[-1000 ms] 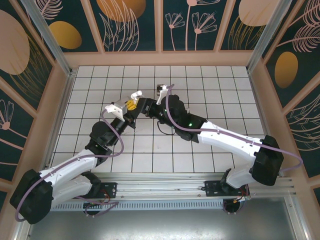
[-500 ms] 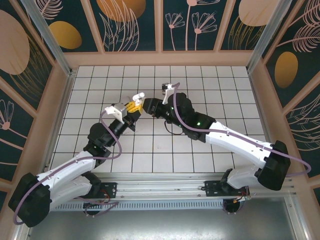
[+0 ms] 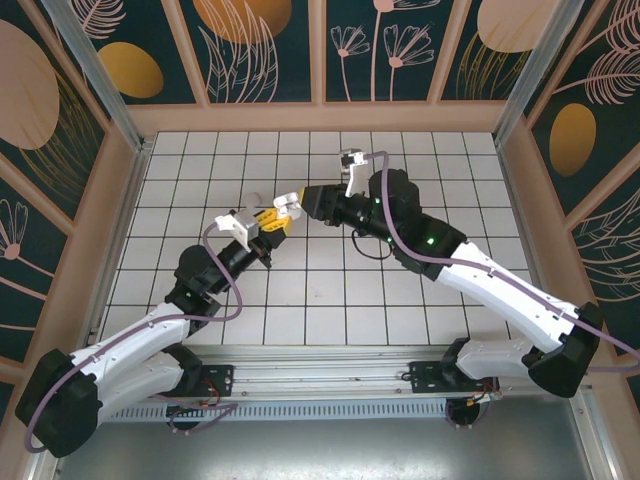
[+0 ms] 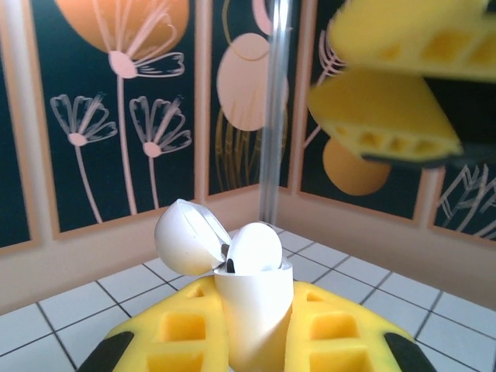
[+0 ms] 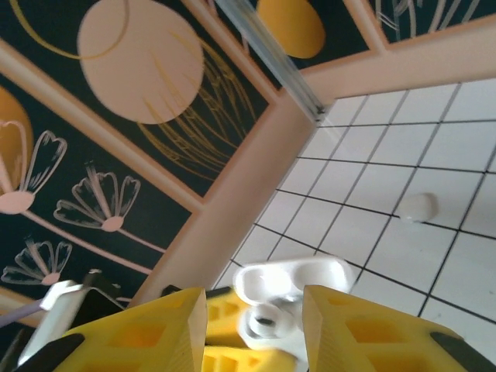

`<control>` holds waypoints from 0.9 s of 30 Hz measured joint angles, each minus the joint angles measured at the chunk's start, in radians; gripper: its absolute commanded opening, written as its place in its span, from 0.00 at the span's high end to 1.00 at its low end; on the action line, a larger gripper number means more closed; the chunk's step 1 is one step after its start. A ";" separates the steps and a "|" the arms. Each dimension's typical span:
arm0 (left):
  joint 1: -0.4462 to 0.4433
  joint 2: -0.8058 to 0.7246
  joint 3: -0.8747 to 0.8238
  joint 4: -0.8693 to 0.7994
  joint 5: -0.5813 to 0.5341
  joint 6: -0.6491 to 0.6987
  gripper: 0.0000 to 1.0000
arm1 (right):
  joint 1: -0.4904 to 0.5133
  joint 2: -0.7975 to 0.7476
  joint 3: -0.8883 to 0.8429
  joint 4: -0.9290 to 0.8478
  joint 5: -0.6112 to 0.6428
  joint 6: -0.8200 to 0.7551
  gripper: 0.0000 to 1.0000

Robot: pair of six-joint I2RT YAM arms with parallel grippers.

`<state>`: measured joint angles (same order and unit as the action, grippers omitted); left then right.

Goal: Insert the wireless bluetooth earbuds into the charging case

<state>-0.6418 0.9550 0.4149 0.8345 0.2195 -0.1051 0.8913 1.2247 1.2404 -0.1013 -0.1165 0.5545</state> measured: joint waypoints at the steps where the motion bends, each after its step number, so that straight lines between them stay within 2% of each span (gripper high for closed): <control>1: 0.000 0.000 0.006 -0.009 0.017 0.001 1.00 | 0.000 0.000 0.011 -0.008 -0.021 -0.010 0.63; 12: 0.000 0.000 0.030 -0.034 0.087 0.001 1.00 | 0.002 0.083 0.010 -0.031 -0.166 -0.032 0.68; 21: 0.000 -0.006 0.030 -0.054 0.087 0.000 1.00 | 0.002 0.082 0.010 -0.037 -0.156 -0.032 0.68; 27: 0.000 -0.020 0.030 -0.055 0.076 0.000 1.00 | -0.034 0.023 0.010 -0.116 -0.082 -0.016 0.67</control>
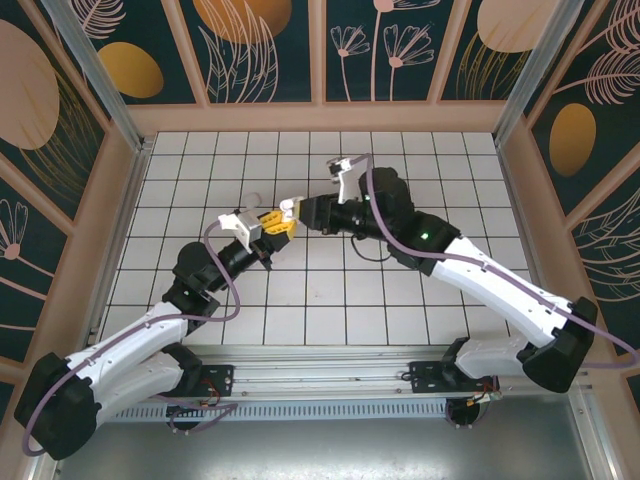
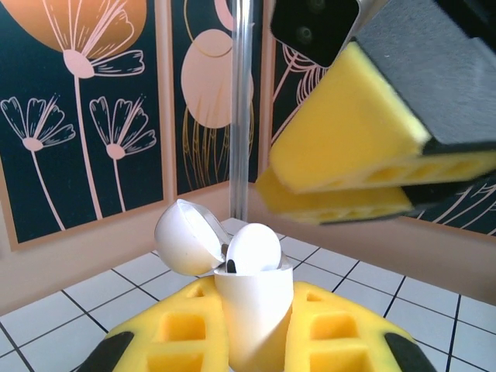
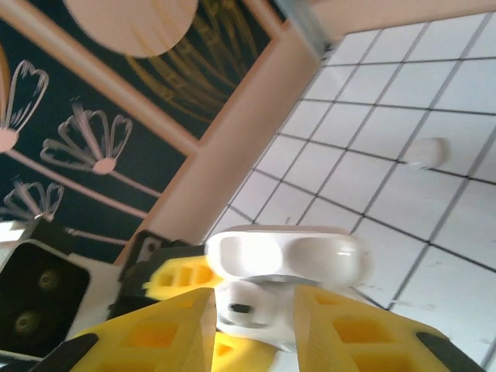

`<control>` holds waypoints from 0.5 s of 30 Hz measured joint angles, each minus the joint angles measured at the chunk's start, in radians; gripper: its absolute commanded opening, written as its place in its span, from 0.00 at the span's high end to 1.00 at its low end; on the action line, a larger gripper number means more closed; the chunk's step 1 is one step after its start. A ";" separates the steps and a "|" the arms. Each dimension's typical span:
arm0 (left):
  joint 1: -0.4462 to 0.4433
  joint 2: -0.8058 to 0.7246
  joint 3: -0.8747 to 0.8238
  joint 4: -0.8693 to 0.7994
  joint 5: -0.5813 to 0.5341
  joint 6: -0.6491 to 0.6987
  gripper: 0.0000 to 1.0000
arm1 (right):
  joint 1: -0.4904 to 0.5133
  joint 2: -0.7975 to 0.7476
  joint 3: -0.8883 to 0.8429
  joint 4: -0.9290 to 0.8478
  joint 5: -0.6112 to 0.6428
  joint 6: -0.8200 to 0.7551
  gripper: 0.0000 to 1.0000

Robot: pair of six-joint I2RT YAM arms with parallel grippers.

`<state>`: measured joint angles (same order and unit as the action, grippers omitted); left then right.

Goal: Insert the wireless bluetooth earbuds into the charging case

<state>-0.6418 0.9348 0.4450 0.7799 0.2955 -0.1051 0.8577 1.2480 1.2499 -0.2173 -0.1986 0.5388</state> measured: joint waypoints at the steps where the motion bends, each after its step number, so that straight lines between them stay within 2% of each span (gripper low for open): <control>1: 0.000 -0.004 0.000 -0.001 -0.001 0.000 1.00 | -0.024 -0.015 0.000 -0.017 0.013 0.007 0.66; 4: 0.000 -0.019 0.000 -0.012 -0.009 0.000 1.00 | -0.138 -0.058 0.000 -0.073 0.043 0.034 0.66; 9: 0.000 -0.036 -0.002 -0.045 -0.012 -0.001 1.00 | -0.316 -0.075 -0.009 -0.164 0.058 0.051 0.60; 15: 0.000 0.008 -0.002 -0.060 0.001 0.005 1.00 | -0.449 0.028 -0.038 -0.249 0.034 0.045 0.57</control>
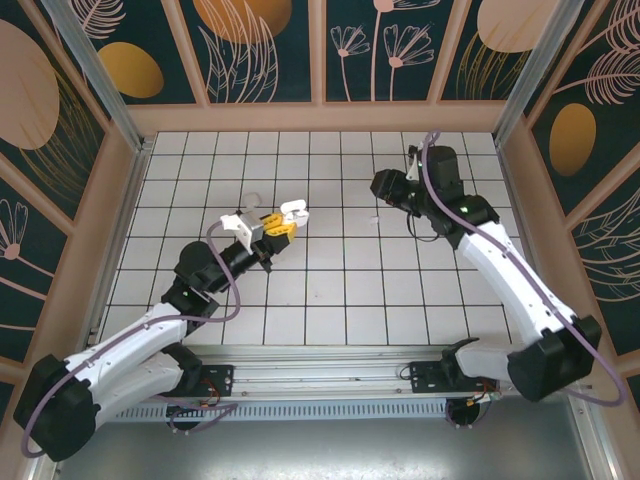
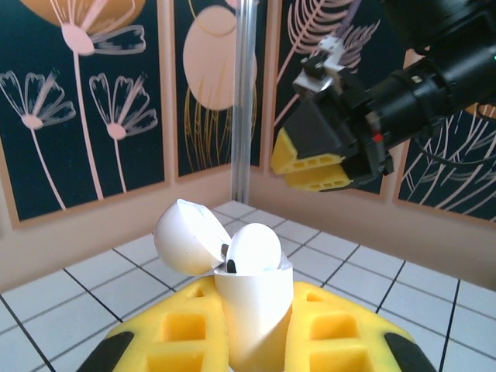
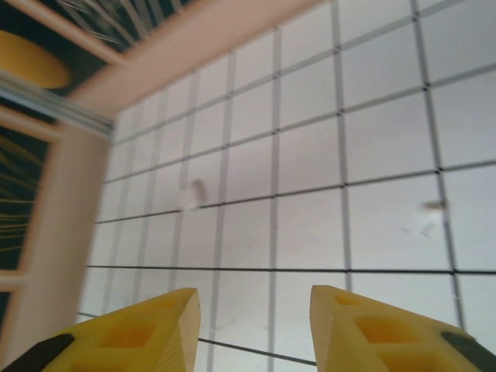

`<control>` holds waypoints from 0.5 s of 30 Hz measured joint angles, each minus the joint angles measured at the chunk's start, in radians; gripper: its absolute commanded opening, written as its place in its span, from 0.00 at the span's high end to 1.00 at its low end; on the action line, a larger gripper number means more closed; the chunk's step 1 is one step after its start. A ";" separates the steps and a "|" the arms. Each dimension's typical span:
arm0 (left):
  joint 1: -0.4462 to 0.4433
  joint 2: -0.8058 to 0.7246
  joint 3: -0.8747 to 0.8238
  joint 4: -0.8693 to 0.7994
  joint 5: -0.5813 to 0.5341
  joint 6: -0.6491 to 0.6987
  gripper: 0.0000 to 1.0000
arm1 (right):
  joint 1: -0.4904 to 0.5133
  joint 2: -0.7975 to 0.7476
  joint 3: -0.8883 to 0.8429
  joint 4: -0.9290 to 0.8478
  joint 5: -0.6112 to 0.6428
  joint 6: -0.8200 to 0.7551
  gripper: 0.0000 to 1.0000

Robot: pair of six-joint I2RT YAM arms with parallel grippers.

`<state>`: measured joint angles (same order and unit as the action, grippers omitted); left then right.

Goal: Insert the wireless bluetooth earbuds into the charging case

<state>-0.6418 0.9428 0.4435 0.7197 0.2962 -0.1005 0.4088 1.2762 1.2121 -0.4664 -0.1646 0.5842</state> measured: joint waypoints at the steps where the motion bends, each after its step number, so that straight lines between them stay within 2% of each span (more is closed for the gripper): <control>1: 0.000 0.021 0.000 0.000 0.007 0.003 1.00 | -0.008 0.040 0.001 -0.014 0.007 -0.002 0.57; 9: 0.000 0.187 0.001 0.042 0.064 0.010 1.00 | -0.011 0.322 0.016 -0.115 0.117 -0.022 0.53; 15: 0.000 0.268 0.002 0.103 0.097 0.002 1.00 | -0.011 0.507 0.114 -0.148 0.147 -0.048 0.53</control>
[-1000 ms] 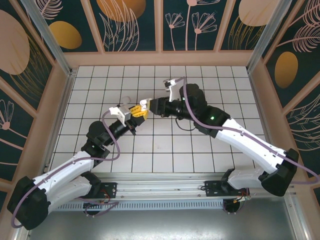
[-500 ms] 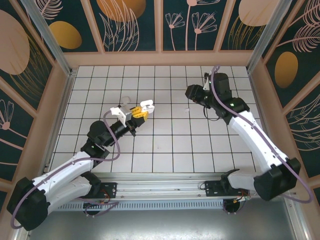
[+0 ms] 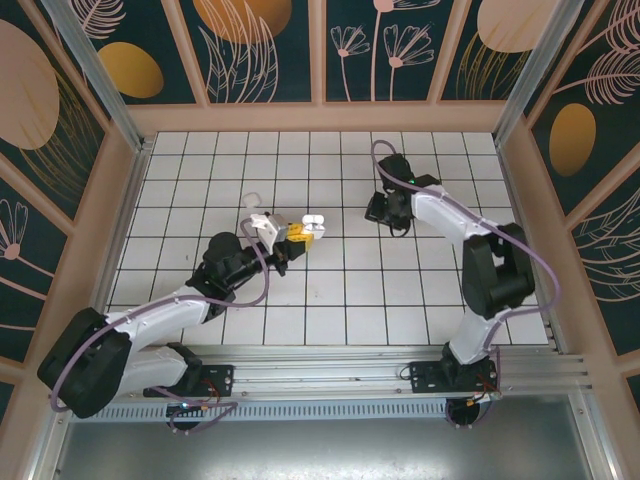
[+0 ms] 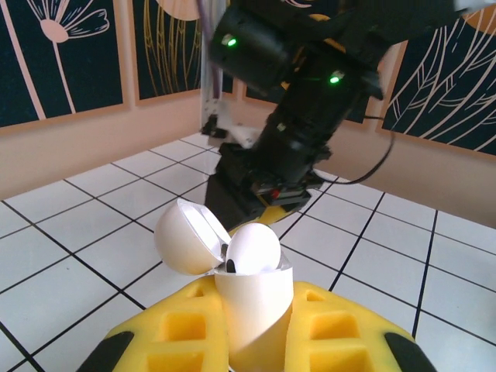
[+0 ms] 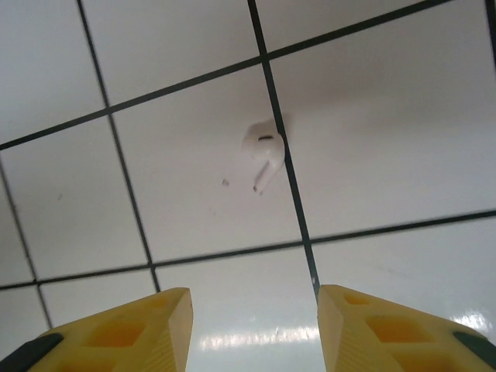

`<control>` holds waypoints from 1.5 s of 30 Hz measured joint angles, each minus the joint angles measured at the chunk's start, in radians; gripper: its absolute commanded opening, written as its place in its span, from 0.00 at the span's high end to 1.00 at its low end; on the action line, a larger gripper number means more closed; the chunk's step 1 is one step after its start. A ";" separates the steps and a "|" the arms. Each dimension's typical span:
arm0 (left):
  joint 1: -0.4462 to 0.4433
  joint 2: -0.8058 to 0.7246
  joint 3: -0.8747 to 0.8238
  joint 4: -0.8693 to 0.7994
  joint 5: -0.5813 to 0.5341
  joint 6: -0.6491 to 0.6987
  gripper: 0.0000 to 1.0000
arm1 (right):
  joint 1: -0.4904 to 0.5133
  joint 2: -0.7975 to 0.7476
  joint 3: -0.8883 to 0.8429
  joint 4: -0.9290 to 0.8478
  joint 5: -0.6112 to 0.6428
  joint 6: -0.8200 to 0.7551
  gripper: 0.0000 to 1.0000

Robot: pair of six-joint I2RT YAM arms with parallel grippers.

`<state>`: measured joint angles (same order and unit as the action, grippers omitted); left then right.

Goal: Insert the wireless bluetooth earbuds into the charging case

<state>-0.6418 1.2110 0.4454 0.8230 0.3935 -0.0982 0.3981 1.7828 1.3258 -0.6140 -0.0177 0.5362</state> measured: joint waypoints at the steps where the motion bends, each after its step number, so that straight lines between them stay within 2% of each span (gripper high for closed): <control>1: 0.000 0.006 0.000 0.006 0.002 0.000 1.00 | 0.000 0.035 0.026 -0.003 0.004 -0.006 0.53; 8: 0.000 0.051 0.016 0.024 0.009 0.016 1.00 | 0.000 0.216 0.189 -0.049 0.046 -0.042 0.54; 17: 0.000 0.129 0.071 0.033 0.027 0.043 1.00 | -0.003 0.322 0.278 -0.092 0.072 -0.068 0.54; 30: 0.000 0.188 0.101 0.040 0.055 0.046 1.00 | -0.007 0.369 0.296 -0.102 0.074 -0.087 0.55; 45: 0.000 0.196 0.111 0.040 0.061 0.046 1.00 | -0.008 0.387 0.312 -0.105 0.074 -0.110 0.63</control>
<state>-0.6418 1.4075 0.5560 0.8631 0.4545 -0.0525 0.3897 2.1696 1.6379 -0.7185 0.0566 0.4259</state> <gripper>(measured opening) 0.128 0.374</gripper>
